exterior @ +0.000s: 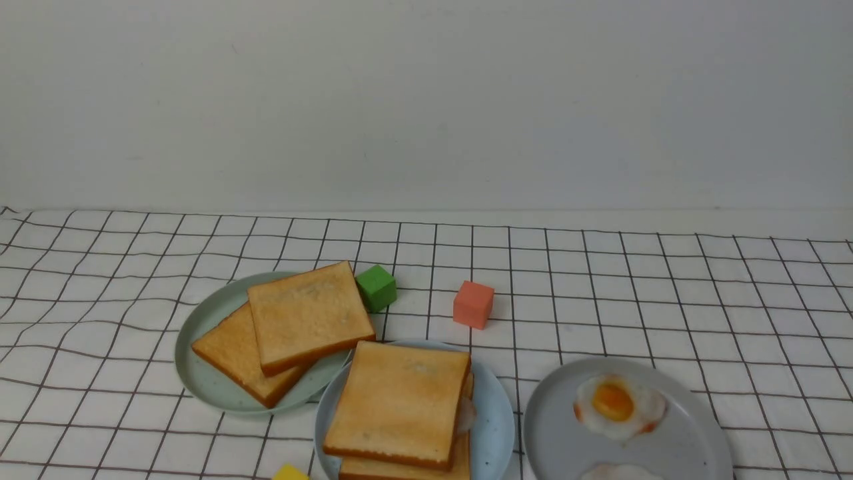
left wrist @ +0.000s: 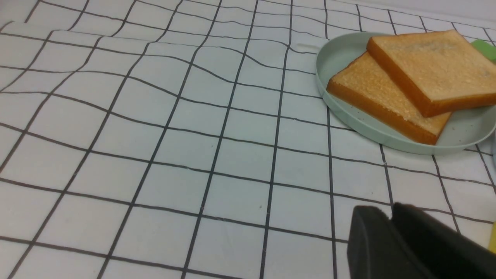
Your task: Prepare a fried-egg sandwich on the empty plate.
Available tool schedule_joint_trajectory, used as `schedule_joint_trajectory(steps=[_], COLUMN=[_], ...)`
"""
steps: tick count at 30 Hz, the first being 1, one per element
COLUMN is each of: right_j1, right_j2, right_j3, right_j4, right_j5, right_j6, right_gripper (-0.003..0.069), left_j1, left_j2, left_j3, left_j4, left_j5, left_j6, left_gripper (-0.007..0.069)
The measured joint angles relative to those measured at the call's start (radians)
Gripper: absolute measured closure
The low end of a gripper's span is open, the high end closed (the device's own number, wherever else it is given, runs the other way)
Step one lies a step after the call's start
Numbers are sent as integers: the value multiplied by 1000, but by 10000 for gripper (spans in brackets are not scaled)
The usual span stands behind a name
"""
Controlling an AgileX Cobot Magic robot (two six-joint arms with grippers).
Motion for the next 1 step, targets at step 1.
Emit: schedule_joint_trajectory(steps=[1], right_j1=[0], right_j2=[0], right_j3=[0], right_j4=[0], right_j5=[0], right_j6=[0], right_gripper=[498], left_j1=[0], left_j2=[0], left_j3=[0], left_j4=[0], left_j5=[0], left_j6=[0], left_gripper=[538])
